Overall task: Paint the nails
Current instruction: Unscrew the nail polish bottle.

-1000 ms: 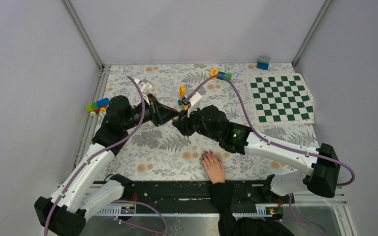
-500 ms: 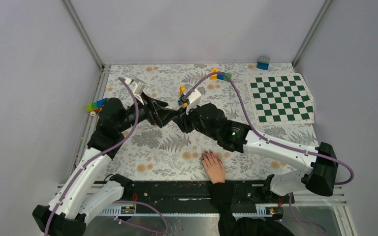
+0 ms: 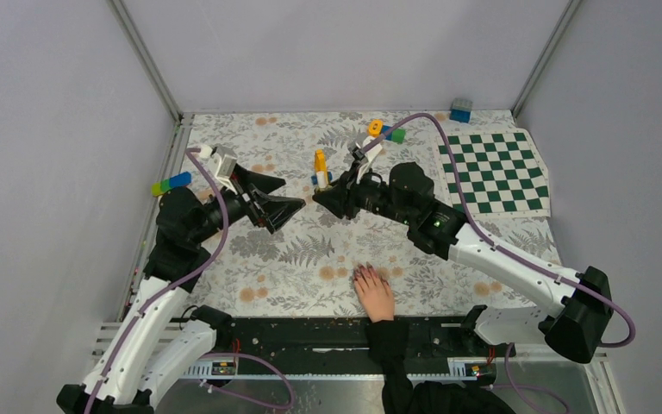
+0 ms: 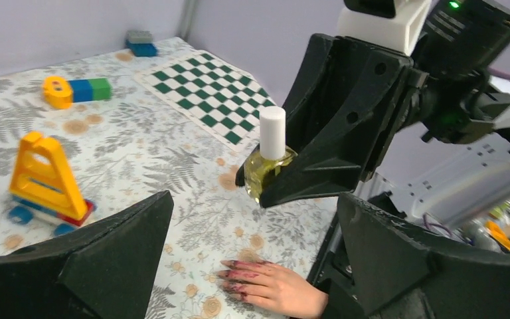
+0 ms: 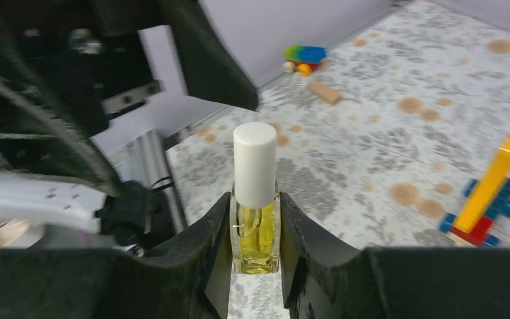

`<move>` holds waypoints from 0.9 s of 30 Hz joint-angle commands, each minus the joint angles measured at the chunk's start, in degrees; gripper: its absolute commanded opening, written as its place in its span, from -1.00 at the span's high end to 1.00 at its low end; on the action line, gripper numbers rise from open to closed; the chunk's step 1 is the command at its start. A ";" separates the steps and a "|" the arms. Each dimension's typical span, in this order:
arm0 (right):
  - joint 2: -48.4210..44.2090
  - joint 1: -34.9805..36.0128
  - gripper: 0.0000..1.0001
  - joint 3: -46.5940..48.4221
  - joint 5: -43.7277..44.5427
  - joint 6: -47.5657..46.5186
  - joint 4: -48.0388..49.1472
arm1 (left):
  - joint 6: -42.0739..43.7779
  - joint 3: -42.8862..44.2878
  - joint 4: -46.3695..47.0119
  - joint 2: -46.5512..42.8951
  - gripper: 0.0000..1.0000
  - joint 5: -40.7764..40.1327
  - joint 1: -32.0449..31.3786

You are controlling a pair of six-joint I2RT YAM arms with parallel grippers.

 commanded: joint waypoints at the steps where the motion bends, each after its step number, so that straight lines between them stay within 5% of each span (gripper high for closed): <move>1: -1.79 -2.77 1.00 -0.81 -20.30 6.81 11.07 | -7.04 -1.81 14.27 1.93 -0.97 13.21 0.56; 5: 0.07 -3.76 1.00 -1.91 -29.18 15.09 20.37 | -14.61 -3.54 24.99 3.58 -0.91 19.05 0.87; 11: 3.37 -3.72 1.00 -2.37 -33.92 21.80 28.33 | -16.85 -3.67 28.07 4.10 -0.39 20.97 0.97; 19: 2.83 -3.56 1.00 -0.34 -34.18 14.97 18.69 | -16.85 -3.89 27.83 1.74 -0.56 19.93 0.96; 22: 2.36 -3.41 1.00 0.24 -33.61 12.73 15.00 | -17.42 -3.87 28.60 2.11 -0.18 20.48 0.98; 27: 1.80 -2.77 1.00 1.03 -31.91 9.40 10.98 | -18.31 -3.84 29.14 3.50 -0.15 20.85 0.97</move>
